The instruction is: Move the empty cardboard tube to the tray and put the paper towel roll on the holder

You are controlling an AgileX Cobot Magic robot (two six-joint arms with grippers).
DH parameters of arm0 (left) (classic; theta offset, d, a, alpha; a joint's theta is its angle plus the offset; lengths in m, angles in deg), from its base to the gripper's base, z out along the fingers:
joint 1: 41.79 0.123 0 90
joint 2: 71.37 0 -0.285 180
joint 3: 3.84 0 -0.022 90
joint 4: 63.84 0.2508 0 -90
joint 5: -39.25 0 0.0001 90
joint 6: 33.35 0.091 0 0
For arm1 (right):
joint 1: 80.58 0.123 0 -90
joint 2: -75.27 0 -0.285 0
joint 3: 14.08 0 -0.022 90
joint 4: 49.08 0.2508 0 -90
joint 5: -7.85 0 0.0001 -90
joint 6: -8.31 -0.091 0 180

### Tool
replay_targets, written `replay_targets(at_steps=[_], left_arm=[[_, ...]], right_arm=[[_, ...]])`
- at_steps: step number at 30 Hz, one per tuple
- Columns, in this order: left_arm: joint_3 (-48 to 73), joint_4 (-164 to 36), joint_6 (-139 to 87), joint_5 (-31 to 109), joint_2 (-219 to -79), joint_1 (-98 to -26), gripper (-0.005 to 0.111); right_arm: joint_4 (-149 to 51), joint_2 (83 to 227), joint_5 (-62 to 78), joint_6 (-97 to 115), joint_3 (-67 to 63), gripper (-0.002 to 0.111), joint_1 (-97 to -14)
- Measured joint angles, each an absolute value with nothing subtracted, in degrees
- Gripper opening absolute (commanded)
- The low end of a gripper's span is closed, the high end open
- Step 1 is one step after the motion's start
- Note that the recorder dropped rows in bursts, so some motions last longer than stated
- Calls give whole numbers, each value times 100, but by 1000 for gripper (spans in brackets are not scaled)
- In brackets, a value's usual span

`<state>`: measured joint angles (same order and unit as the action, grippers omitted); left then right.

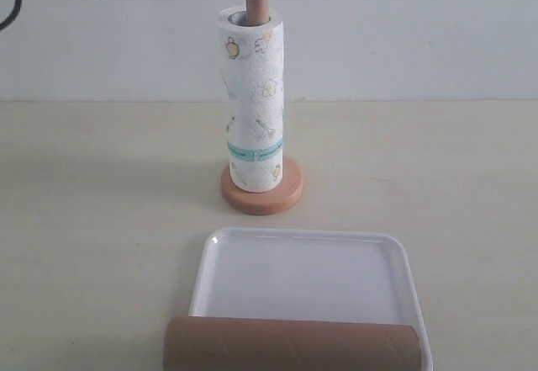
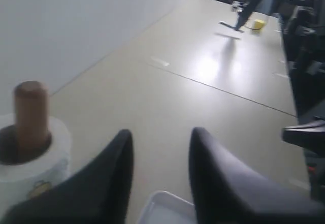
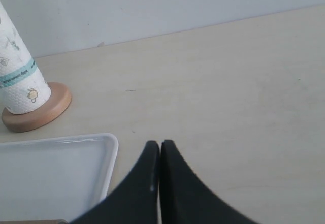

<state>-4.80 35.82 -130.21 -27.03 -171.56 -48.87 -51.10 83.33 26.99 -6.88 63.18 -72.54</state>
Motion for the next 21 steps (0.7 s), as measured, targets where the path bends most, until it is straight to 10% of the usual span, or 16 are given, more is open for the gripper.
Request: replay_targets(at_steps=[21], left_arm=[[2478,2690,-13905,-3039,-15882,-4780,4]], right_arm=[[-5110,8333,2699,-688,6318,0,-7254]])
